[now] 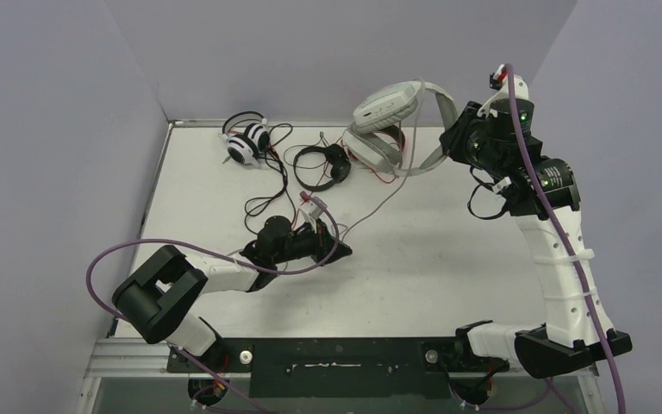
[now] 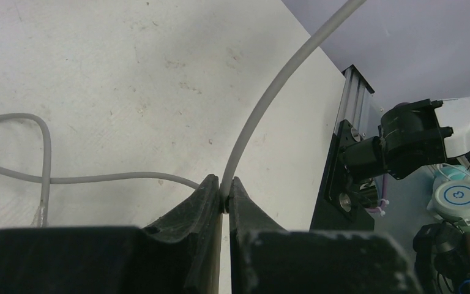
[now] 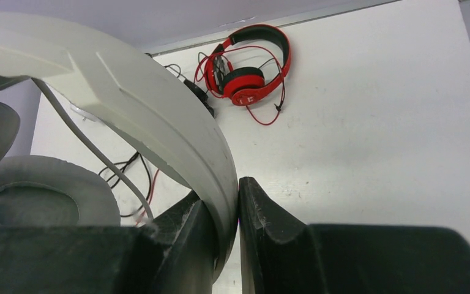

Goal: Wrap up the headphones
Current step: Wrap the headphones cable around the headphones.

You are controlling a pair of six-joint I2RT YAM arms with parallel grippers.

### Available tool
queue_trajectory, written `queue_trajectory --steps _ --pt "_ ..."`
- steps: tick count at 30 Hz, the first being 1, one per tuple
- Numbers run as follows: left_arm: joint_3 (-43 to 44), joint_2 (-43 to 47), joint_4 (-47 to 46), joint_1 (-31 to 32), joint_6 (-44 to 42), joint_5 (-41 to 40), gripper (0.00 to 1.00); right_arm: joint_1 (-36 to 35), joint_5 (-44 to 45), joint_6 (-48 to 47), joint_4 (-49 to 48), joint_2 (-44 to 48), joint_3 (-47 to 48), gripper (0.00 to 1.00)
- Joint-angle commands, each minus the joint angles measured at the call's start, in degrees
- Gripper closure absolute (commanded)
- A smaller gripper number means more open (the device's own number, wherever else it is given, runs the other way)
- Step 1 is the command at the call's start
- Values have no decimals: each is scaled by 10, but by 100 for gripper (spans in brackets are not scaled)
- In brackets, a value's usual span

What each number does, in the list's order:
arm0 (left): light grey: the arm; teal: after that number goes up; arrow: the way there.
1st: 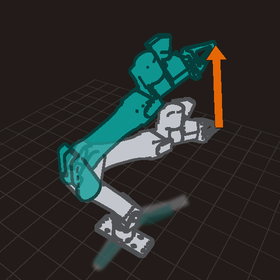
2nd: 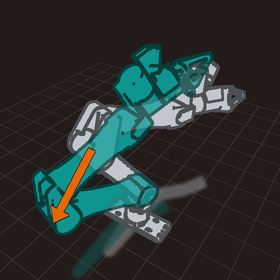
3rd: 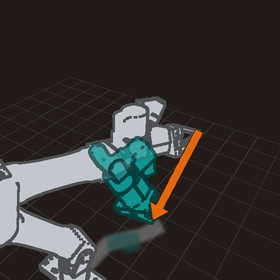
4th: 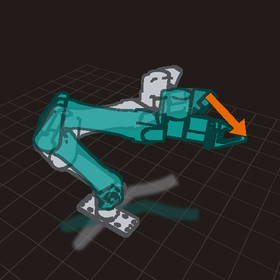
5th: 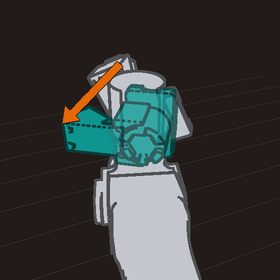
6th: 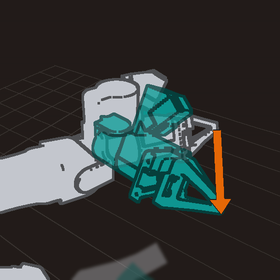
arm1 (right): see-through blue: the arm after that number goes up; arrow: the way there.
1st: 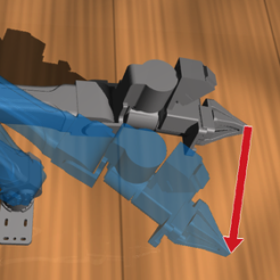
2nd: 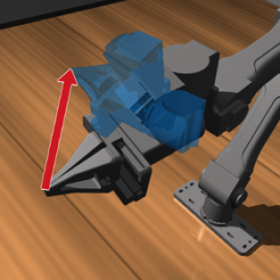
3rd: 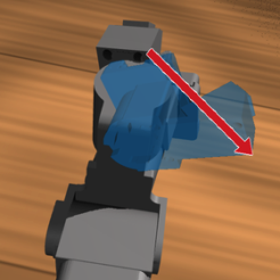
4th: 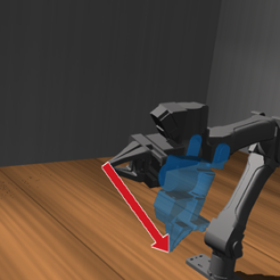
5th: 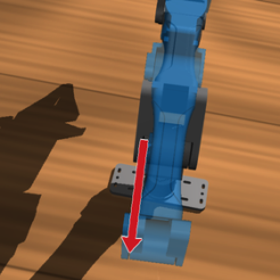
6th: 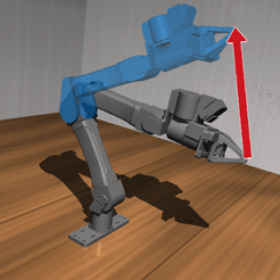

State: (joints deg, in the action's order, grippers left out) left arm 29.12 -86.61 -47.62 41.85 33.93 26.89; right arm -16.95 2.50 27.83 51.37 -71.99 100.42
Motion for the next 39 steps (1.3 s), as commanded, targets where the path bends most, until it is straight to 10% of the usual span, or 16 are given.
queue_trajectory --steps 1,9,21,39 --pt "7 15 36 -11 -34 -3 99 0 -57 -1 -14 -4 51 100" --pt "15 26 37 -158 -6 73 99 -7 -238 -47 20 -7 78 100" --pt "119 -84 -39 -171 63 143 97 -86 -433 -67 -13 15 -41 100" --pt "377 -23 474 -204 -160 96 96 -224 -87 -154 57 -19 -251 100"
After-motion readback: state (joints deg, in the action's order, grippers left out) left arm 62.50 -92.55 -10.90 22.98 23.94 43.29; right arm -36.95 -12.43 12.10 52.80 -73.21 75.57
